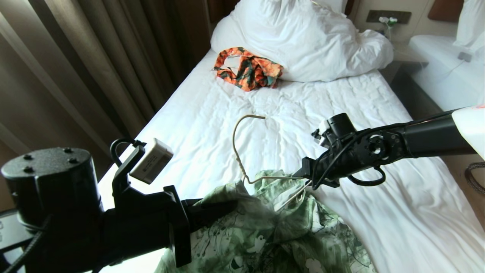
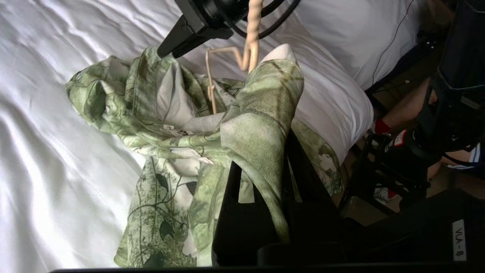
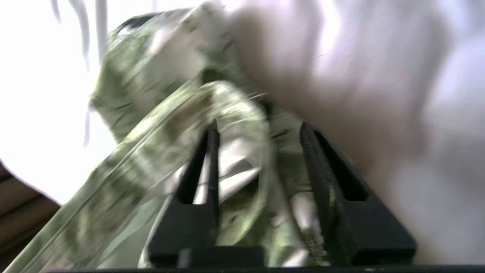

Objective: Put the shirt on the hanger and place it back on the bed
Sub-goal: Hook the other side of the shirt onto the hanger

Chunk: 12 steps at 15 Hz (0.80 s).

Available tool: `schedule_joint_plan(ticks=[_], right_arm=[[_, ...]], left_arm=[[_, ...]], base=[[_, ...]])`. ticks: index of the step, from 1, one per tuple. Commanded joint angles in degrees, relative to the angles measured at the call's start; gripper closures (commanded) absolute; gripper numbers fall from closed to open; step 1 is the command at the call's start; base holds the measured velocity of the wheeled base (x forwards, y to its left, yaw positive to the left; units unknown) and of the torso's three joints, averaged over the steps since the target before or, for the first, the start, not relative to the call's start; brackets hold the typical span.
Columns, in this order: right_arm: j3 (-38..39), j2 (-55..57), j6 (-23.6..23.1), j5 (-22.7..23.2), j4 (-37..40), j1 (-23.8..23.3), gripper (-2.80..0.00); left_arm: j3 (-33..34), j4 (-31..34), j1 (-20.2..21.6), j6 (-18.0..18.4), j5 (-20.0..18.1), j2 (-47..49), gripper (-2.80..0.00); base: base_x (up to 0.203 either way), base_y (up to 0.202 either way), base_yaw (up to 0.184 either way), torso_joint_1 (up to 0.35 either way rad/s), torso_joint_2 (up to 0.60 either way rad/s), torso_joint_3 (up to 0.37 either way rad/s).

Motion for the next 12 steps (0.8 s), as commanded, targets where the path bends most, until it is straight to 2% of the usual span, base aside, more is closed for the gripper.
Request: schedule_joint_plan(ticks=[1, 5, 11, 12], right_arm=[[0.41, -1.09, 0.24, 0.69, 0.29, -0.55, 0.00], [-0.46, -1.74, 0.26, 2.16, -0.12, -0.60, 0.00], [-0.63, -0.96, -0.02, 1.84, 0.23, 0.54, 0.00], [-0.46, -1.05, -0.15, 1.68, 0.31, 0.81, -0.27]], left_arm=[[0.08, -0.13, -0.62, -0.09, 0.10, -0.17, 0.00], [2.67, -0.15, -2.81, -0.18, 0.18, -0.26, 0.00], [3.07, -0.13, -2.63, -0.18, 0.18, -1.73, 0.00], [3.24, -0.13, -2.63, -0.18, 0.19, -2.18, 0.00]], base=[[0.000, 0.000, 0.000, 0.000, 0.00, 0.000], [0.000, 0.000, 0.000, 0.000, 0.00, 0.000], [0.000, 0.000, 0.000, 0.000, 0.00, 0.000], [0.000, 0.000, 0.000, 0.000, 0.00, 0.000]])
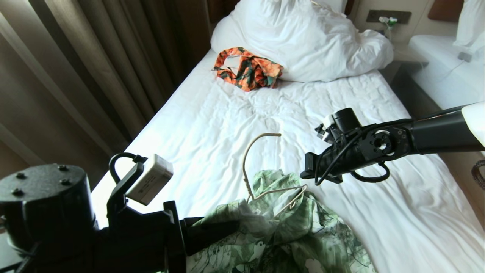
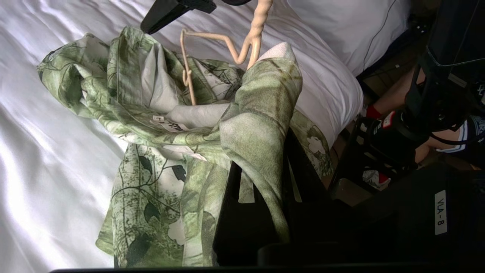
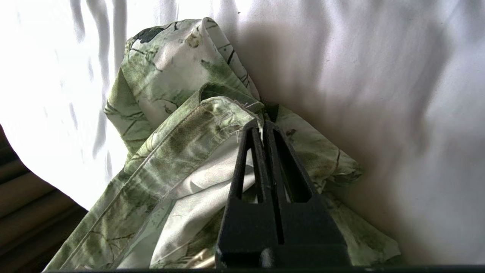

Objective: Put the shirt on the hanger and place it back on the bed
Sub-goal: Hook the other side of the shirt onto the hanger

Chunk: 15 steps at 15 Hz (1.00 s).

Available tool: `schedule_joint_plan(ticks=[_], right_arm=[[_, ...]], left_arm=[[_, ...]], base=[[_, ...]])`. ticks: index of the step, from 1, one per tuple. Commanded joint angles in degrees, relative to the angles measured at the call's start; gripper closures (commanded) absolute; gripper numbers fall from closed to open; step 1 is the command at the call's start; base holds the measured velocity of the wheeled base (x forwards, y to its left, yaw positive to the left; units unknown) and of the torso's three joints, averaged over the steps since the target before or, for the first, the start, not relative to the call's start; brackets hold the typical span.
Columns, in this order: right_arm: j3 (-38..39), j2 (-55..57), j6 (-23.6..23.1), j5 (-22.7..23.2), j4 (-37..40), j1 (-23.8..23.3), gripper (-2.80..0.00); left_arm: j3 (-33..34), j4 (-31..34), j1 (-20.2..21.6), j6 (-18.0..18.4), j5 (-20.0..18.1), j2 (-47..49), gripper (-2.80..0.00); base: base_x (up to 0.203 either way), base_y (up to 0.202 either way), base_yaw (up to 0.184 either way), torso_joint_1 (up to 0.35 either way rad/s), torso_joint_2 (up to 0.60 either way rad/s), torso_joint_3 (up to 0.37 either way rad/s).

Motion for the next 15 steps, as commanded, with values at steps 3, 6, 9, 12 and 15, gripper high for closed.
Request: schedule_joint_plan(ticks=[3, 6, 9, 12, 15], right_arm=[[-0.08, 0.14, -0.48, -0.08, -0.23, 1.04, -2.80], [-0.08, 1.63, -0.39, 0.00, -0.32, 1.59, -2.80], [-1.55, 3.92, -0.09, 0.15, -0.33, 2.46, -2.80], [-1.93, 3.93, 0.04, 0.43, 0.03, 3.68, -2.80], [-1.46, 3.66, -0.04, 1.61, 0.30, 3.59, -2.80]], left_arm=[[0.53, -0.15, 0.03, -0.07, -0.10, -1.36, 0.00], [1.31, -0.19, 0.01, -0.26, -0.15, -1.75, 0.00], [1.50, -0.19, 0.03, -0.41, -0.19, -1.91, 0.00], [1.54, -0.26, 0.20, -0.41, -0.19, -1.82, 0.00], [1.63, -0.24, 0.29, -0.50, -0.19, -1.68, 0.00]], base=[[0.000, 0.000, 0.000, 0.000, 0.00, 0.000], [0.000, 0.000, 0.000, 0.000, 0.00, 0.000], [0.000, 0.000, 0.000, 0.000, 0.00, 0.000], [0.000, 0.000, 0.000, 0.000, 0.00, 0.000], [0.000, 0.000, 0.000, 0.000, 0.00, 0.000]])
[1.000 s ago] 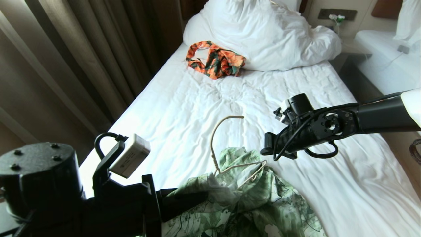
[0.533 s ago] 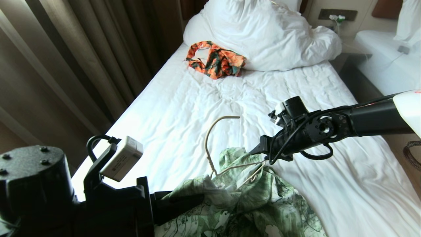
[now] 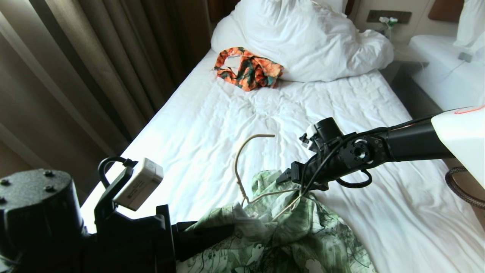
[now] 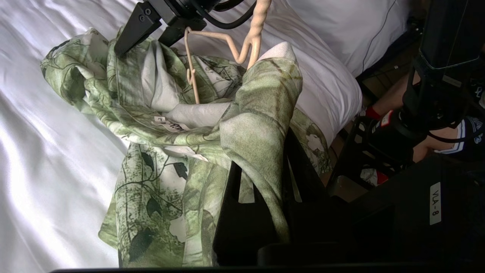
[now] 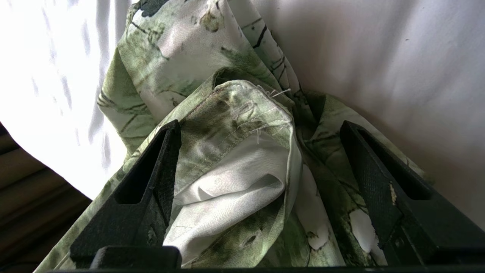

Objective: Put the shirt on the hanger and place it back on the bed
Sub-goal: Hook the other side of the shirt onto the hanger

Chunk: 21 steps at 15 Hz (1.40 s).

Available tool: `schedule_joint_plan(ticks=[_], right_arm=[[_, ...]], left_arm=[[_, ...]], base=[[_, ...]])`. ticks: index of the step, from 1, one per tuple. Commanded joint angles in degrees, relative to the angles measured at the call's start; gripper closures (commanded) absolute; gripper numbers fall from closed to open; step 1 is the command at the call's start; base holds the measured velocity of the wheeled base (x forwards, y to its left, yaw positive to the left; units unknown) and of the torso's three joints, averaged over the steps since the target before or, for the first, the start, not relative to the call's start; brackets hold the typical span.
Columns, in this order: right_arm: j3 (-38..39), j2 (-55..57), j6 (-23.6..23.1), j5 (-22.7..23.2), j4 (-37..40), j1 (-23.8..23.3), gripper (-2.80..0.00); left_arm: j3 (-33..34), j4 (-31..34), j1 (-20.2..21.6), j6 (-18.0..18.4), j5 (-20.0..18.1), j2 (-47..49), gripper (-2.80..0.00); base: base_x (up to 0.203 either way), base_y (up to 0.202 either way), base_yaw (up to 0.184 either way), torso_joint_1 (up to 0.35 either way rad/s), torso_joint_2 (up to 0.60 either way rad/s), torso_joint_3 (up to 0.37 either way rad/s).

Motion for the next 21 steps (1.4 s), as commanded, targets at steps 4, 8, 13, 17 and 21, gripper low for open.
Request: schedule_joint_plan(ticks=[4, 8, 13, 17, 21], right_arm=[[0.92, -0.06, 0.02, 2.40, 0.18, 0.10, 0.00], [0.98, 0.62, 0.02, 2.68, 0.18, 0.10, 0.00], [0.84, 0.49, 0.19, 2.59, 0.01, -0.22, 0.00], [0.37, -0.95, 3.30, 2.28, -0.20, -2.34, 0.00], [0.84, -2.95, 4.94, 1.98, 0.18, -3.96, 0.00]], left_arm=[[0.12, -0.25, 0.07, -0.11, -0.09, 0.12, 0.00], [0.12, -0.19, 0.07, -0.11, -0.09, 0.21, 0.00], [0.03, -0.26, 0.07, -0.02, -0.09, 0.03, 0.00], [0.12, -0.17, 0.07, -0.11, -0.09, -0.93, 0.00], [-0.13, -0.17, 0.14, 0.01, 0.48, -2.33, 0.00]], base=[[0.000, 0.000, 0.000, 0.000, 0.00, 0.000], [0.000, 0.000, 0.000, 0.000, 0.00, 0.000], [0.000, 0.000, 0.000, 0.000, 0.00, 0.000], [0.000, 0.000, 0.000, 0.000, 0.00, 0.000], [0.000, 0.000, 0.000, 0.000, 0.00, 0.000]])
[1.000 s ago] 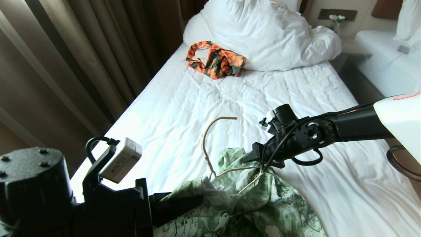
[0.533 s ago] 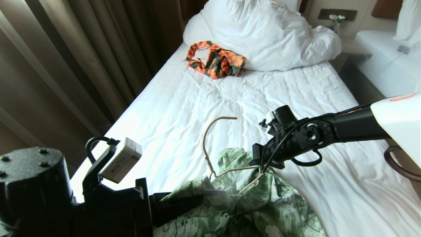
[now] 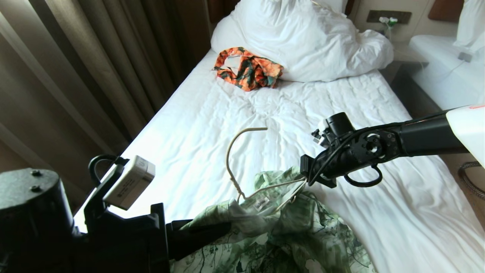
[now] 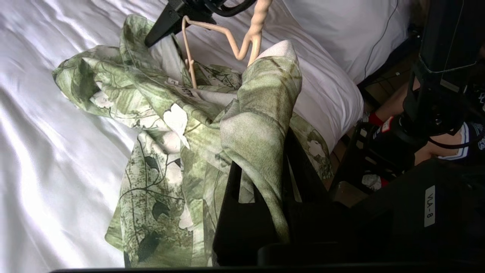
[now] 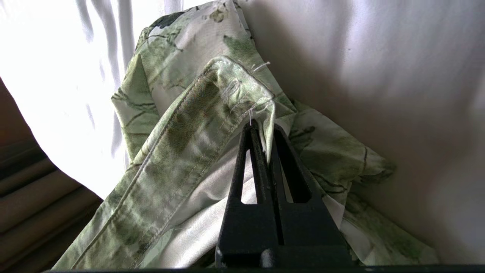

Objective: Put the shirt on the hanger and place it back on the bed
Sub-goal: Hook the other side of the shirt onto the hanger

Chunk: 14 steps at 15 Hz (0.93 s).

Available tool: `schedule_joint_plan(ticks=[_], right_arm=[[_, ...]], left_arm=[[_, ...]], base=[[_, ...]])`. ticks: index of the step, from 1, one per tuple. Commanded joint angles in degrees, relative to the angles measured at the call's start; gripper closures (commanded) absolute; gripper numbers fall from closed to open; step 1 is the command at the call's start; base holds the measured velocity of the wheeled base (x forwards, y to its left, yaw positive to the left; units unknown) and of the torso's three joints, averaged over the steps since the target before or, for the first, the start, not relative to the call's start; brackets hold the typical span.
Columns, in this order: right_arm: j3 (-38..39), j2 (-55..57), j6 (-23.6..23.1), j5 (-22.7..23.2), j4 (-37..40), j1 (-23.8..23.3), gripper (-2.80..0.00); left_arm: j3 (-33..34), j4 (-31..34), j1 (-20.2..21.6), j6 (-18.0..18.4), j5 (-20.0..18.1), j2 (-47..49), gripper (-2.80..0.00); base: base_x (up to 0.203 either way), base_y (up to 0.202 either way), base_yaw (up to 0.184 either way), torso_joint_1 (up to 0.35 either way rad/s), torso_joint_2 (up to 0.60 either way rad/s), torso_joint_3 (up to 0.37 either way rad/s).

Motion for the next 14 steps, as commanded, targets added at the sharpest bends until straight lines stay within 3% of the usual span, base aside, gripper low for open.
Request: schedule_joint_plan(ticks=[1, 14], right_arm=[[0.90, -1.89, 0.27, 0.07, 0.22, -0.58, 0.00], [3.21, -3.84, 0.36, 0.32, -0.30, -0.24, 0.00]], left_arm=[[-0.58, -0.25, 0.25, -0.21, 0.81, -1.30, 0.00], [-2.88, -0.25, 0.34, -0.82, 2.20, -3.54, 0.00]], base=[[0.000, 0.000, 0.000, 0.000, 0.00, 0.000], [0.000, 0.000, 0.000, 0.000, 0.00, 0.000]])
